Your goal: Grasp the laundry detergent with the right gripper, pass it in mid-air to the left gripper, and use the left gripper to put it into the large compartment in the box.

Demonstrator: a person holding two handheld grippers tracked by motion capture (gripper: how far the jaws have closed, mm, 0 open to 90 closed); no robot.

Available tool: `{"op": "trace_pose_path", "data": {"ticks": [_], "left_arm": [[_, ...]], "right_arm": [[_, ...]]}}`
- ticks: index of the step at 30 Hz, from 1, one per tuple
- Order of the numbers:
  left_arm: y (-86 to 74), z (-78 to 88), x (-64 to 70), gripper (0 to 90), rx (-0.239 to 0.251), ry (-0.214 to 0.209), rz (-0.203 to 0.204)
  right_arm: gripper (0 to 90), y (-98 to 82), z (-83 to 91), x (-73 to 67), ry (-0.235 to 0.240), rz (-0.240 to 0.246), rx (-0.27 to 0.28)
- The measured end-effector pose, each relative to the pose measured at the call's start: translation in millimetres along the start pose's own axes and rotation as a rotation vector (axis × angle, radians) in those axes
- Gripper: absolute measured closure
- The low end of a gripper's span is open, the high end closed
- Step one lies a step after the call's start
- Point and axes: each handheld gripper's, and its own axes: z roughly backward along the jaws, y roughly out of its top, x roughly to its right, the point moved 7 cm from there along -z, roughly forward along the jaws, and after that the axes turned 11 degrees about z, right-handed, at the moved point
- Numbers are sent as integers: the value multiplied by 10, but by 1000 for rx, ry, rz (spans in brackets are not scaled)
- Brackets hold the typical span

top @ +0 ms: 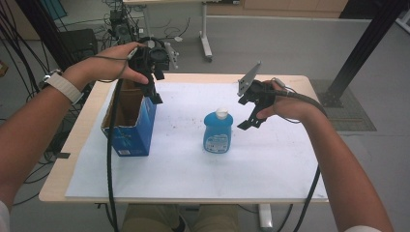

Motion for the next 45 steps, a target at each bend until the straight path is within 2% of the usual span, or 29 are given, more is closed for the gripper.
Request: {"op": "trace_pose_path", "data": {"ticks": [45], "left_arm": [[-14, 2, -14, 83, -1, 6, 3]], "right_arm": [[56, -7, 46, 3, -11, -13, -10]]}}
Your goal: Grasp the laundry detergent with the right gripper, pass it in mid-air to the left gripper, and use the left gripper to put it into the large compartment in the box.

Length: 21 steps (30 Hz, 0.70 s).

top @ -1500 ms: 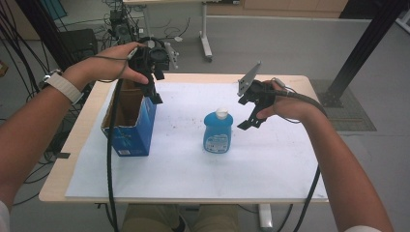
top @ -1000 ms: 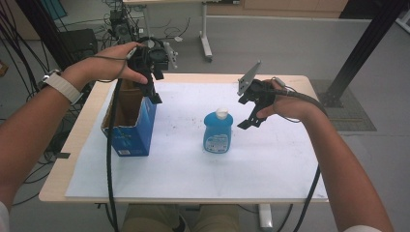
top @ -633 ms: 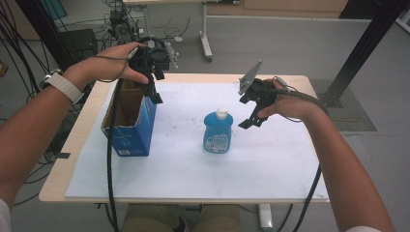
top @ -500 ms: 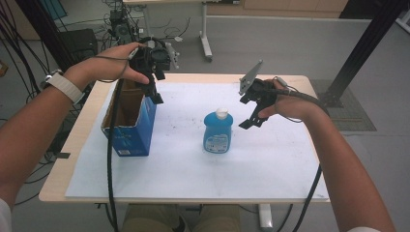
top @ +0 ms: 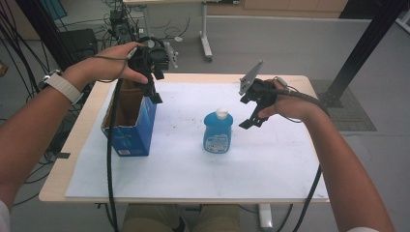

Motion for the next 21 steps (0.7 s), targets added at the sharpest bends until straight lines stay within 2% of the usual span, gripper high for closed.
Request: {"op": "trace_pose_path", "data": {"ticks": [21], "left_arm": [[21, -15, 4, 83, 3, -2, -1]], "right_arm": [[53, -30, -27, -15, -2, 2, 9]]}}
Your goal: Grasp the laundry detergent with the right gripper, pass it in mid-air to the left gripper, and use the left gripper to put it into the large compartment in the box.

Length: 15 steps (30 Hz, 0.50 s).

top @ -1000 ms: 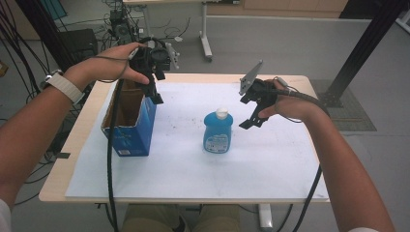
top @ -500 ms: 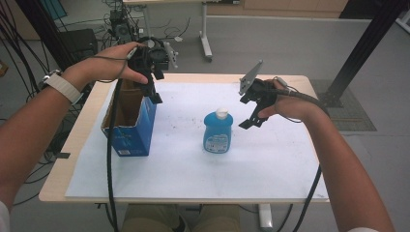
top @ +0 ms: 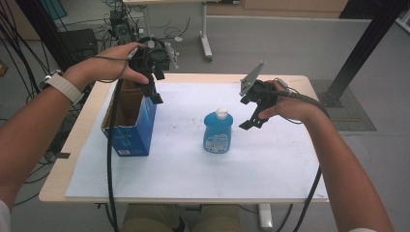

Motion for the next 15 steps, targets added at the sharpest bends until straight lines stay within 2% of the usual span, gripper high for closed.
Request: {"op": "trace_pose_path", "data": {"ticks": [15], "left_arm": [[2, -7, -6, 83, -4, -1, 0]], "right_arm": [[53, -34, -74, -25, 8, -6, 15]]}}
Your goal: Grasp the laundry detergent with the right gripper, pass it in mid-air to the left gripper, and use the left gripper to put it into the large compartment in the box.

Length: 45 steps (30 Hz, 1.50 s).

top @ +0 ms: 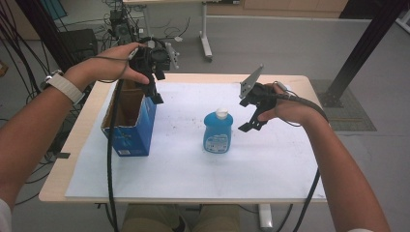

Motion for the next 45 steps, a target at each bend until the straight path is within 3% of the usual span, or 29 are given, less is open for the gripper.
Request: {"op": "trace_pose_path", "data": {"ticks": [20, 45], "left_arm": [[8, -4, 9, 83, 5, 1, 4], [9, -12, 7, 84, 6, 3, 4]], "right_arm": [[51, -42, -113, -25, -9, -14, 32], [38, -69, -315, -61, -22, -32, 113]]}}
